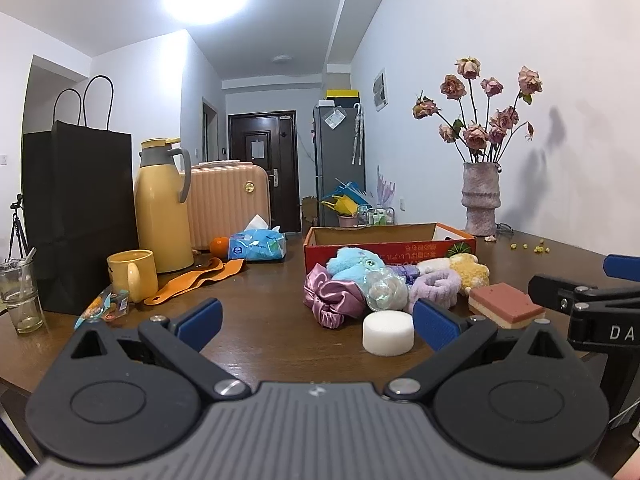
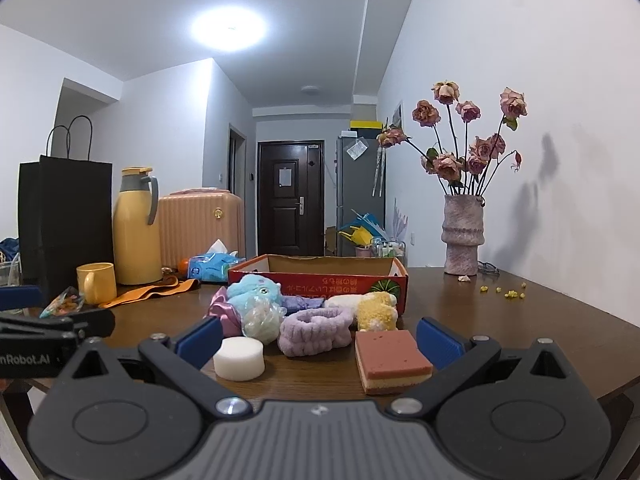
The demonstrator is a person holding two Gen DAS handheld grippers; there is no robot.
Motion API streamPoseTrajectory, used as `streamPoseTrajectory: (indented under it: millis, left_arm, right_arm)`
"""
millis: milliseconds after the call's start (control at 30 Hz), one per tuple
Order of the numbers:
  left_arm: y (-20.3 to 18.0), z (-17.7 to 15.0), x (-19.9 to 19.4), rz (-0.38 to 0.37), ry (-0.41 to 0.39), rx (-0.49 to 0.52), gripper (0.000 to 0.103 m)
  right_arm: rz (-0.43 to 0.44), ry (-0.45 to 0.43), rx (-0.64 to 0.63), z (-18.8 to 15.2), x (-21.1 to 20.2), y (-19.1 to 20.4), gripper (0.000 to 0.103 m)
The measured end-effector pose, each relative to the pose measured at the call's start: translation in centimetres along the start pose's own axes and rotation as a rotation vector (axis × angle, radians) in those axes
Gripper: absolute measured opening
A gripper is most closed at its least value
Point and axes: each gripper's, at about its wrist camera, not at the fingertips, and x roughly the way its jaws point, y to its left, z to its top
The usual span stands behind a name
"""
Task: Organize soft objects
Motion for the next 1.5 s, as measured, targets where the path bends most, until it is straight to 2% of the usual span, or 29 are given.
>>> streamPoseTrajectory:
  millis: [600, 833, 933, 1000, 1067, 1133, 1167, 1233, 1333, 1400, 1500]
  left_arm:
    - [-0.2, 0.2, 0.0, -0.002, -0.018, 0.012, 0.103]
    - [-0.5, 0.4, 2.6, -0.008, -0.024, 0.035, 0.103]
    - [-0.4, 0.6, 5.2, -0.029, 0.024, 0.015, 0.103]
    - [-0.2, 0.6, 7.3, -0.093, 0.085, -0.006, 0.103]
    - [-0.6, 0.4, 9.0, -0.11, 0.118, -0.011, 0.103]
    - [-1.4, 0.0, 10.3, -0.126, 0.127, 0.016, 0.103]
    - [-1.8, -0.1, 11.0, -0.133, 0.134, 0.027, 0.103]
    - [-2.4, -0.2, 12.3, -0.138, 0.155, 0.033, 0.103]
    - [-3.0, 0.0, 14.3, -0.158, 0.18, 0.03, 0.103]
    - [-3.7, 0.1, 15.5, -0.165, 0.188, 0.04, 0.103]
    - [-4.9, -0.2, 16.9, -0.178, 0.204, 0.07, 0.103]
  right_arm:
    - [0.003, -0.018, -0.006, 0.0, -0.2, 0.2, 0.103]
    - [-0.022, -0.009, 0.004, -0.2, 1.3, -1.1, 0.103]
    - [-0.022, -0.008, 0.054, -0.1, 3.1, -2.4, 0.103]
    - [-0.026, -0.01, 0.081, -0.2, 4.6, -3.3, 0.103]
    - [-0.019, 0.033, 0.07, -0.2, 6.2, -3.9, 0.103]
    - [0.057, 0.09, 0.056, -0.2, 7.8, -4.4, 0.103]
    - [0.061, 0.092, 0.056, -0.2, 8.4, -4.6, 0.103]
    - [0.039, 0.107, 0.048, -0.1, 9.7, -5.1, 0.103]
    - [0.013, 0.153, 0.042, -0.2, 11.8, -6.1, 0.096]
    - [0.003, 0.195, 0.073, -0.5, 13.3, -7.2, 0.09]
    - [0.007, 0.252, 0.127, -1.1, 15.1, -8.5, 0.09]
